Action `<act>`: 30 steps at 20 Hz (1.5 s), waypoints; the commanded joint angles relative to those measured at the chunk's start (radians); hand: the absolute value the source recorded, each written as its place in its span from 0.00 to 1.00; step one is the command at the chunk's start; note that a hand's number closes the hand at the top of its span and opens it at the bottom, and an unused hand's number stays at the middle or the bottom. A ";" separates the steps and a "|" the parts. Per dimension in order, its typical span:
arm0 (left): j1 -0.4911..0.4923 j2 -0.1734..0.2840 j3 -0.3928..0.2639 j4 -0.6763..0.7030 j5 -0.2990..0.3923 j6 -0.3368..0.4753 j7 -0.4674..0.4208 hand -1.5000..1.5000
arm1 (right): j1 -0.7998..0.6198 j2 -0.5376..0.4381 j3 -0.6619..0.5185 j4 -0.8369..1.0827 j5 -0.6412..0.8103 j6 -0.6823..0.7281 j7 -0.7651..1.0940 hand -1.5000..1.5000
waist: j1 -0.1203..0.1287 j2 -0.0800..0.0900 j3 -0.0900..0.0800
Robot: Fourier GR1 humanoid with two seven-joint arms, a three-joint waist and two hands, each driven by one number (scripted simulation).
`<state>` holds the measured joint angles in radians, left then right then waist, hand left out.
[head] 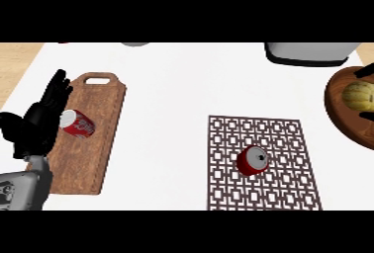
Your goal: Pick the squash from the placemat and place it in the bowl
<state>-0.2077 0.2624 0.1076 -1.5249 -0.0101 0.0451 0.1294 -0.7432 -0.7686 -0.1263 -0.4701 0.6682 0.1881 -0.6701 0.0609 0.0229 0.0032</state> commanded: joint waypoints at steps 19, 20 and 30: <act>0.014 -0.025 -0.001 -0.004 -0.011 0.021 -0.016 0.50 | -0.097 -0.215 -0.346 0.370 -0.373 0.589 -0.030 0.00 | -0.013 0.012 0.008; 0.011 -0.039 -0.022 -0.024 -0.020 0.025 -0.010 0.50 | -0.081 -0.198 -0.348 0.369 -0.376 0.575 -0.033 0.00 | -0.008 0.014 0.010; 0.018 -0.016 0.003 -0.020 0.002 0.005 0.002 0.50 | -0.066 -0.263 -0.412 0.353 -0.464 0.735 0.068 0.00 | -0.015 0.012 0.017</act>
<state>-0.1922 0.2512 0.1166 -1.5420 -0.0090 0.0518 0.1253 -0.8241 -1.0126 -0.5134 -0.1217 0.2349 0.7234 -0.4990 0.0458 0.0355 0.0180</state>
